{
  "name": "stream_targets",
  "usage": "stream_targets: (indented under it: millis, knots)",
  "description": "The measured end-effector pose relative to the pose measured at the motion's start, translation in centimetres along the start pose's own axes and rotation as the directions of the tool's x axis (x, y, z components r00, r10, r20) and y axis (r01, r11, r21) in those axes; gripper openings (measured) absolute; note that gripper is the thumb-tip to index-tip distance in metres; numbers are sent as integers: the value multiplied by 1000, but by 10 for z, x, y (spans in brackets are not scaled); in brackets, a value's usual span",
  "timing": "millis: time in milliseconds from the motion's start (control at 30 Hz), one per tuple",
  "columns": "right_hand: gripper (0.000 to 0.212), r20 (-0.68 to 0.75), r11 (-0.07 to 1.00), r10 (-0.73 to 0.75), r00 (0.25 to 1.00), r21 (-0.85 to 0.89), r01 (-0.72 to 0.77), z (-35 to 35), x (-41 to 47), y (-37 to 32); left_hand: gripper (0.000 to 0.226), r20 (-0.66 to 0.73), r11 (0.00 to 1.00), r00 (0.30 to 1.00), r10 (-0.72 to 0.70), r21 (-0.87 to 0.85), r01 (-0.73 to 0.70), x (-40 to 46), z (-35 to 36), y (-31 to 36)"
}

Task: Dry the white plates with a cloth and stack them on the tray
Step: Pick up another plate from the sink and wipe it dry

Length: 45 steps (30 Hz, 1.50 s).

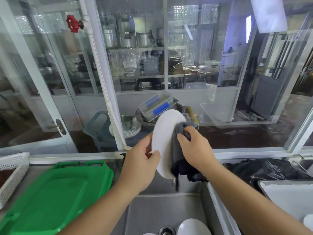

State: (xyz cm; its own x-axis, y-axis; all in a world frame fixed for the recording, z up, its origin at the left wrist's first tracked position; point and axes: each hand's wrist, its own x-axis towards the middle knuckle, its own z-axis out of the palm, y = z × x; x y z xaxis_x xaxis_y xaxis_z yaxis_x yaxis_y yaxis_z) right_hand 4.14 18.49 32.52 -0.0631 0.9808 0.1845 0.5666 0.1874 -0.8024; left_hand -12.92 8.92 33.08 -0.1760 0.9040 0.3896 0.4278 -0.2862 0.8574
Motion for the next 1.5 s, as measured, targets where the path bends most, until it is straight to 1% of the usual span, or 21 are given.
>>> stream_targets:
  millis: [67, 100, 167, 233, 267, 333, 400, 467, 600, 833, 933, 1067, 1133, 1200, 1267, 1333, 1367, 1400, 1433, 1467, 1500]
  knots:
    - [13, 40, 968, 102, 994, 225, -108, 0, -2, 2, 68, 23, 983, 995, 94, 155, -96, -2, -1, 2]
    - [16, 76, 906, 162, 984, 385, -178, -1, -3, 1, 69, 38, 964, 991, 126, 230, -131, -3, -2, 3]
    - [20, 192, 660, 286, 939, 671, -339, -5, -6, -4, 70, 81, 906, 976, 201, 364, -217, -4, -5, 6]
    - [35, 313, 430, 350, 883, 784, -448, -11, -8, -5, 70, 144, 819, 950, 278, 481, -313, -3, -8, 10]
    - [48, 358, 370, 340, 870, 799, -473, -13, -8, -4, 71, 180, 775, 932, 316, 518, -362, -2, -9, 12]
    - [75, 429, 312, 297, 853, 801, -511, -16, -8, -1, 70, 269, 664, 878, 396, 577, -476, -1, -12, 14]
    - [91, 478, 287, 247, 843, 795, -534, -18, -9, 3, 69, 368, 500, 802, 470, 638, -586, 0, -15, 13]
    - [84, 521, 281, 212, 827, 778, -562, -20, -11, 7, 71, 426, 350, 737, 524, 681, -643, 3, -18, 5]
    - [60, 554, 277, 188, 811, 762, -585, -16, -18, 17, 73, 487, 214, 684, 543, 707, -674, 3, -15, -12]
    - [61, 486, 243, 235, 842, 809, -535, -6, -23, 26, 66, 484, 164, 628, 610, 697, -698, 0, -11, -26]
    - [59, 472, 207, 210, 856, 834, -511, -4, -22, 31, 59, 464, 218, 657, 594, 694, -686, 1, -12, -25]
    - [44, 464, 174, 172, 869, 854, -490, -5, -20, 34, 63, 465, 350, 719, 517, 652, -673, 4, -15, -27]
    - [49, 452, 152, 180, 874, 865, -479, -5, -19, 34, 63, 456, 406, 743, 491, 634, -658, 6, -18, -30]
    - [54, 429, 137, 185, 884, 880, -456, -8, -17, 34, 63, 413, 476, 777, 475, 621, -622, 7, -21, -34]
    - [56, 402, 136, 194, 895, 892, -430, -11, -16, 34, 62, 305, 640, 849, 431, 561, -526, 10, -23, -39]
    - [56, 380, 148, 183, 907, 901, -408, -14, -15, 36, 56, 104, 906, 968, 229, 340, -251, 12, -22, -38]
    - [54, 368, 154, 172, 914, 906, -394, -15, -14, 37, 50, 3, 991, 999, 43, 128, -43, 14, -21, -35]
    - [49, 357, 158, 163, 920, 911, -381, -16, -13, 39, 42, -46, 974, 982, -182, -149, 174, 17, -20, -30]
    - [43, 350, 162, 153, 924, 914, -372, -17, -13, 40, 36, -11, 836, 920, -392, -421, 351, 21, -19, -28]
    - [35, 347, 167, 144, 927, 915, -368, -18, -13, 41, 37, 96, 638, 848, -521, -617, 461, 24, -20, -27]
    - [30, 349, 173, 139, 927, 913, -369, -19, -13, 41, 42, 215, 468, 791, -573, -706, 531, 25, -21, -27]
